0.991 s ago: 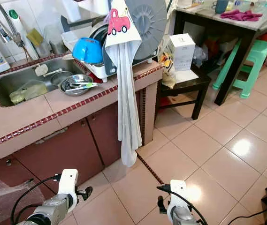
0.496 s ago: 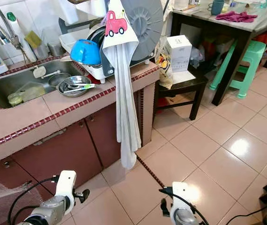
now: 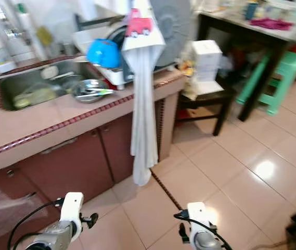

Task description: Kitchen organization

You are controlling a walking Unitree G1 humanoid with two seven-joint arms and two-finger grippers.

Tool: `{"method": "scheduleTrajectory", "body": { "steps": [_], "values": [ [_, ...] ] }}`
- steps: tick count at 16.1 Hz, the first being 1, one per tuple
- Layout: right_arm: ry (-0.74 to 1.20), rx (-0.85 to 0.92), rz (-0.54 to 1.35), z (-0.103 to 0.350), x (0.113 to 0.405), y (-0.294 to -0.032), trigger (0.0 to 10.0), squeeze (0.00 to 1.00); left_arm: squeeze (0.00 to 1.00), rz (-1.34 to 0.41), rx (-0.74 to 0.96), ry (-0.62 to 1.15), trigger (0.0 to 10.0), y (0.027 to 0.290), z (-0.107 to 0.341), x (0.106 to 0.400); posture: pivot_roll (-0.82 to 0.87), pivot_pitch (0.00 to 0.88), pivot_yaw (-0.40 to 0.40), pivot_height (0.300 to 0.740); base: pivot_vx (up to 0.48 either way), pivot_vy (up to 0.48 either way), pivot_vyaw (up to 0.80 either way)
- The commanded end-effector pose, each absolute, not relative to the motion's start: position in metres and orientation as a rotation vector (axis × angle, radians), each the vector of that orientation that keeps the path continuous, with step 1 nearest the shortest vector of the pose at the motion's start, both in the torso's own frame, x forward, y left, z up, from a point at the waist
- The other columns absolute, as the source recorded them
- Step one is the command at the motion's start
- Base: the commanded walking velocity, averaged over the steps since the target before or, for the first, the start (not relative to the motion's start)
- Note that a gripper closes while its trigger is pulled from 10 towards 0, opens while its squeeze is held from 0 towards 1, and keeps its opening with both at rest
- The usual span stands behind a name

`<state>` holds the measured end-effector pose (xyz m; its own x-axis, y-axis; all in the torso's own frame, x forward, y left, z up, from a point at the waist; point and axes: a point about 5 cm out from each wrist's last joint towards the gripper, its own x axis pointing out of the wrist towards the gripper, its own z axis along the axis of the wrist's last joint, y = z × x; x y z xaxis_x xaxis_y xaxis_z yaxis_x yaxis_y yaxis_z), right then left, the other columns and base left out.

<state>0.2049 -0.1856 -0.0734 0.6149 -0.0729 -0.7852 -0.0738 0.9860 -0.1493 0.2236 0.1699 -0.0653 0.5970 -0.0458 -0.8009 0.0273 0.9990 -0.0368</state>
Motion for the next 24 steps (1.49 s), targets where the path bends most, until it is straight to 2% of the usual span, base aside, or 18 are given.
{"method": "scheduleTrajectory", "body": {
  "steps": [1, 11, 16, 20, 24],
  "values": [
    [0.914, -0.179, 0.016, -0.074, 0.205, -0.182, 10.0, 0.00, 0.00, -0.034, -0.020, 0.938, 10.0, 0.173, -0.067, 0.221, -0.04, 0.000, 0.046, 0.740, 0.000, 0.000, 0.80],
    [0.977, -0.221, 0.020, -0.085, 0.183, -0.182, 10.0, 0.00, 0.00, -0.087, 0.063, 0.941, 10.0, 0.173, -0.066, 0.222, -0.05, 0.000, 0.087, 0.740, 0.000, 0.000, 0.80],
    [0.977, -0.223, 0.019, -0.086, 0.182, -0.182, 10.0, 0.00, 0.00, -0.090, 0.097, 0.942, 10.0, 0.174, -0.066, 0.222, -0.05, 0.000, 0.085, 0.740, 0.000, 0.000, 0.80],
    [0.951, -0.170, -0.034, -0.080, 0.193, -0.187, 10.0, 0.00, 0.00, -0.089, 0.095, 0.948, 10.0, 0.175, -0.066, 0.221, -0.04, 0.000, 0.087, 0.740, 0.000, 0.000, 0.12],
    [0.958, -0.167, -0.029, -0.082, 0.189, -0.187, 10.0, 0.00, 0.00, -0.090, 0.099, 0.959, 10.0, 0.176, -0.068, 0.218, -0.04, 0.000, 0.084, 0.740, 0.000, 0.000, 0.00]
  ]
}}
